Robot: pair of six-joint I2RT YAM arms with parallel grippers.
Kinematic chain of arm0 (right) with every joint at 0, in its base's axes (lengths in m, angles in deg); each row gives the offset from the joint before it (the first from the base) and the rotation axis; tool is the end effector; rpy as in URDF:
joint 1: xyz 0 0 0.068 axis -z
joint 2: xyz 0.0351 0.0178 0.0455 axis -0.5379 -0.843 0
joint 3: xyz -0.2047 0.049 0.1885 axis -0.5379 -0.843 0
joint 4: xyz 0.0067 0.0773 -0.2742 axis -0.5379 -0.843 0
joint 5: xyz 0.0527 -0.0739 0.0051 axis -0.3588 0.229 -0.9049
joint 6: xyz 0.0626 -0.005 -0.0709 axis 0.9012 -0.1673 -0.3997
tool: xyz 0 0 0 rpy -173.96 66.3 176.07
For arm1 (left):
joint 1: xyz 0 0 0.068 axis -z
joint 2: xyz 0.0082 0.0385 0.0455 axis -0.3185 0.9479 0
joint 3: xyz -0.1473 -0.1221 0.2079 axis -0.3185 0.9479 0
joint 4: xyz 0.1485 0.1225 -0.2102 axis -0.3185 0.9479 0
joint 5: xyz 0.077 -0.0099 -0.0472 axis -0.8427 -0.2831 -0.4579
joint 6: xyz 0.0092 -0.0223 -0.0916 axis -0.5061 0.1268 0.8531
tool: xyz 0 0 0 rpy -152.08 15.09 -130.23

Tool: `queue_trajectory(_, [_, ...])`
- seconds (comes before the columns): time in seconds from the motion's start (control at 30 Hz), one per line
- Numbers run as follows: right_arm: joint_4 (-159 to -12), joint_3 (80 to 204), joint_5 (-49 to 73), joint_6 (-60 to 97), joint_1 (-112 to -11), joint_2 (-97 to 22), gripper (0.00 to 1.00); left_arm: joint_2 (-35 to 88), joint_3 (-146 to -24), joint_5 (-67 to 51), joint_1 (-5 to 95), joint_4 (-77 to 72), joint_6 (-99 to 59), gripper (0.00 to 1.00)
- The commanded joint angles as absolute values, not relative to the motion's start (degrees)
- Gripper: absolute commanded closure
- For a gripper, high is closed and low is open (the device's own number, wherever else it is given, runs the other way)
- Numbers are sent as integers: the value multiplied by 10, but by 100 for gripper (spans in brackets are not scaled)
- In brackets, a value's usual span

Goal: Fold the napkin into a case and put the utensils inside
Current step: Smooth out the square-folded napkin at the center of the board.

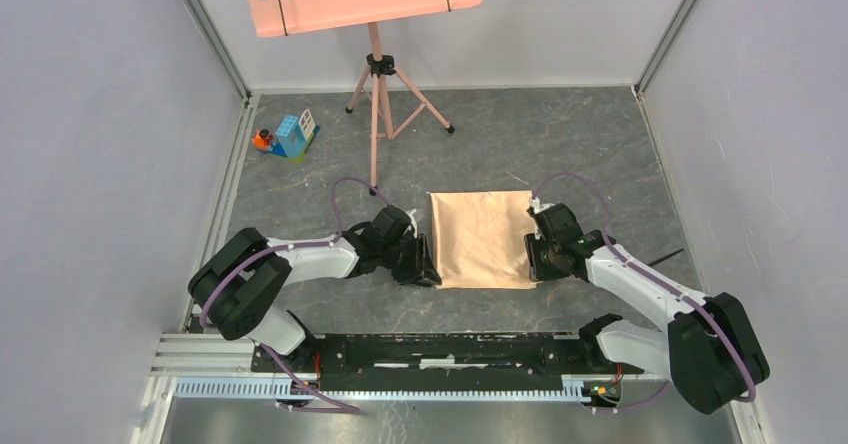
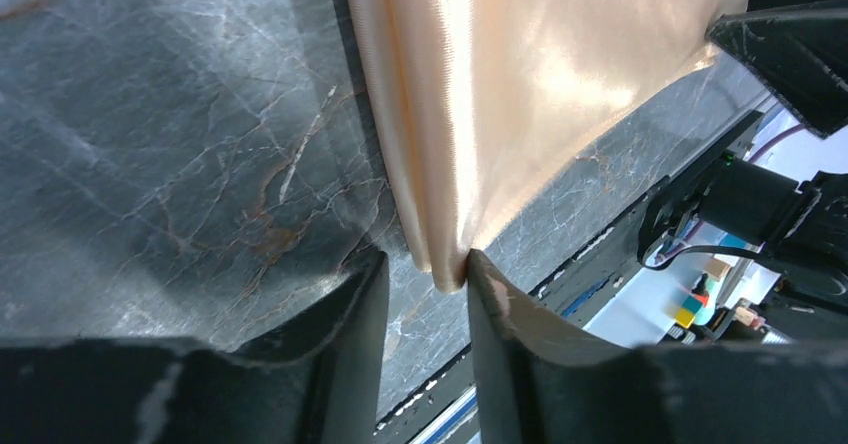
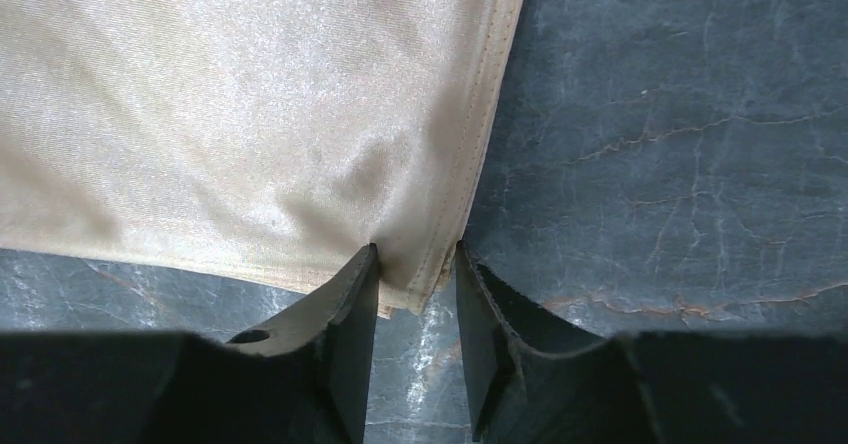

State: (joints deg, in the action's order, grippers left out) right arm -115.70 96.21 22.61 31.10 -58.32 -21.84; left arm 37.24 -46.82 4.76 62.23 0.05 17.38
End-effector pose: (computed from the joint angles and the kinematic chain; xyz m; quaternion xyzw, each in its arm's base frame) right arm 0.2028 0.0937 0.1076 -0.0511 0.9775 0.0581 0.1961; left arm 0.2016 -0.2350 0.0865 0.0159 0.9345 -0.3441 0.0891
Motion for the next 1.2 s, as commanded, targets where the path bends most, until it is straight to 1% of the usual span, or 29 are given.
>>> queue_trajectory(0.0, [-1164,946,259,320,-590,-193,63,381,-432,15,635,-19,172,62])
queue_trajectory(0.07, [-1169,957,268,324,-589,-195,65,378,-427,10,635,-10,168,63])
queue_trajectory(0.13, [-1165,985,270,316,-590,-202,63,372,-429,8,635,-10,165,63])
queue_trajectory(0.17, [-1156,1008,268,310,-590,-201,60,371,-432,7,635,3,164,63])
queue_trajectory(0.23, [-1131,1051,253,298,-590,-205,46,372,-436,5,635,8,164,64])
queue_trajectory(0.27, [-1113,1073,230,295,-589,-213,40,375,-438,4,635,10,163,64])
queue_trajectory(0.33, [-1061,1105,158,292,-590,-238,34,381,-440,3,635,11,162,66])
queue_trajectory(0.4, [-977,1108,61,315,-590,-270,30,381,-438,3,635,8,166,68])
queue_trajectory(0.47, [-881,1103,-28,352,-594,-315,29,379,-434,-2,634,6,169,70])
queue_trajectory(0.5, [-821,1095,-64,377,-600,-341,31,378,-432,-5,635,4,171,70])
queue_trajectory(0.53, [-775,1089,-88,398,-608,-361,36,378,-430,-6,635,2,173,71])
queue_trajectory(0.6, [-677,1077,-115,430,-621,-403,49,379,-428,-4,635,-2,177,73])
queue_trajectory(0.7, [-594,1065,-139,459,-636,-452,70,378,-428,-7,634,-2,181,74])
queue_trajectory(0.8, [-512,1050,-159,485,-649,-500,80,377,-428,-8,635,-4,185,74])
queue_trajectory(0.93, [-473,1046,-163,486,-654,-557,81,377,-436,-6,635,2,183,74])
queue_trajectory(1.17, [-458,1073,-143,465,-653,-644,81,379,-448,-4,636,9,182,75])
